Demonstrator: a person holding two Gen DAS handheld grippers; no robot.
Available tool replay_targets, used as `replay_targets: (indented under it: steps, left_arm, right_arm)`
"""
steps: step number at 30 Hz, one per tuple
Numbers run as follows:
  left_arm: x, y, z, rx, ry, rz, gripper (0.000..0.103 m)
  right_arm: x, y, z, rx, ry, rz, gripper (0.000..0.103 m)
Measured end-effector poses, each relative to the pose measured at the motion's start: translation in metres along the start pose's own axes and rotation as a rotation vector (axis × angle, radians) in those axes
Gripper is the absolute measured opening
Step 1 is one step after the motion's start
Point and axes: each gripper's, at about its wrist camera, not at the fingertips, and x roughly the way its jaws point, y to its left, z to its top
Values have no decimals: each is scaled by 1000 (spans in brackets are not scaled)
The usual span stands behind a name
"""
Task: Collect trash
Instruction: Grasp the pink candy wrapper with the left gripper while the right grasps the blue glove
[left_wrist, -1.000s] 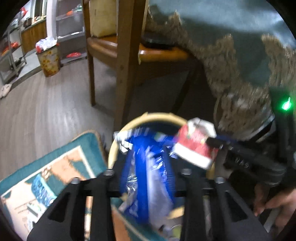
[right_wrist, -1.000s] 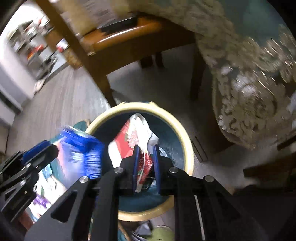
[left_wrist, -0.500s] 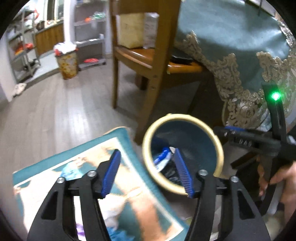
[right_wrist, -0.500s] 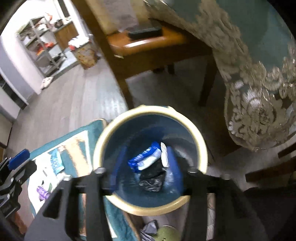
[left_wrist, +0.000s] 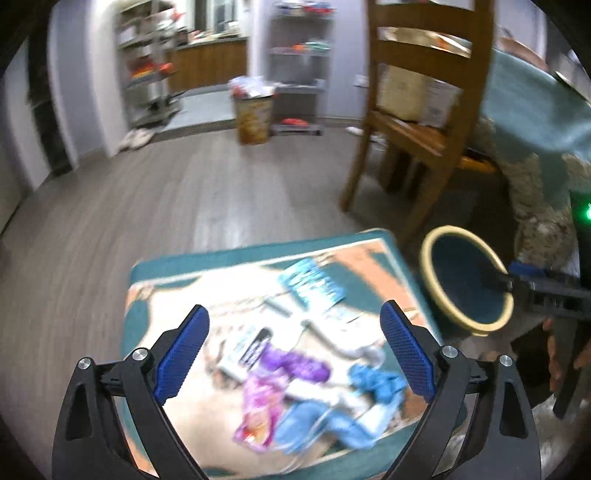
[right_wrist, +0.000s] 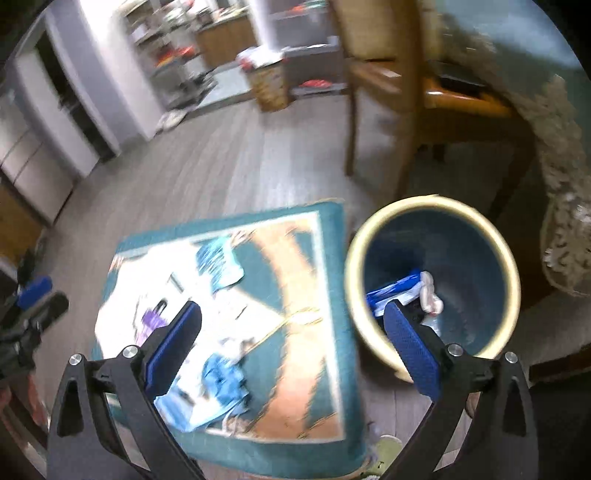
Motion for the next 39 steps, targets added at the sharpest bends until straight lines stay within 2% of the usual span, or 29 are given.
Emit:
replay_targets:
  steps: [2,5,7,10,14,17,19,22,27,28,30,33,34,36,39]
  left_arm:
    - [0,21,-14,-48,2,20,94]
    - [6,45,-36,-85,16,44,94]
    - [13,54,-52,-57,31,66,94]
    - [37,65,-69,-24,138,132,94]
    - [50,71,-81,15,163,130,94]
    - [63,68,-90,55,216,108,94]
    - [69,65,-93,64,244,74,94]
    - [80,59,-97,88,291,42,92]
    - [98,50,-103,91,344,10,76]
    - [101,49,-103,90,351,9,72]
    - [107,47,-104,74,376,-13,62]
    - [114,45,-105,57,404,-51,37]
    - [115,45,-106,56,411,-50,21]
    - [114,47,-105,55,411,-45,16]
    - [103,48,-99,50,358,-48,12]
  right_arm:
    - [5,17,-15,-21,17,3,97]
    - [23,35,-37,-21,94,49,97]
    - [33,42,-45,-24,133,56,97]
    - [48,44,-52,-11,170,28,97]
    - [65,48,-59,-2,218,27,97]
    - [75,58,-68,-57,270,12,87]
    - [82,60,-71,-88,295,-6,75]
    - [94,58,-77,-68,361,30,65]
    - [113,57,-85,-106,422,22,47]
    - [115,57,-85,-111,424,30,36]
    - [114,61,-83,-137,413,45,26]
    - [110,65,-80,-160,403,55,21]
    - [107,65,-79,-161,399,59,21]
    - [104,65,-75,-166,386,64,19]
    - [93,66,-64,-144,332,93,18]
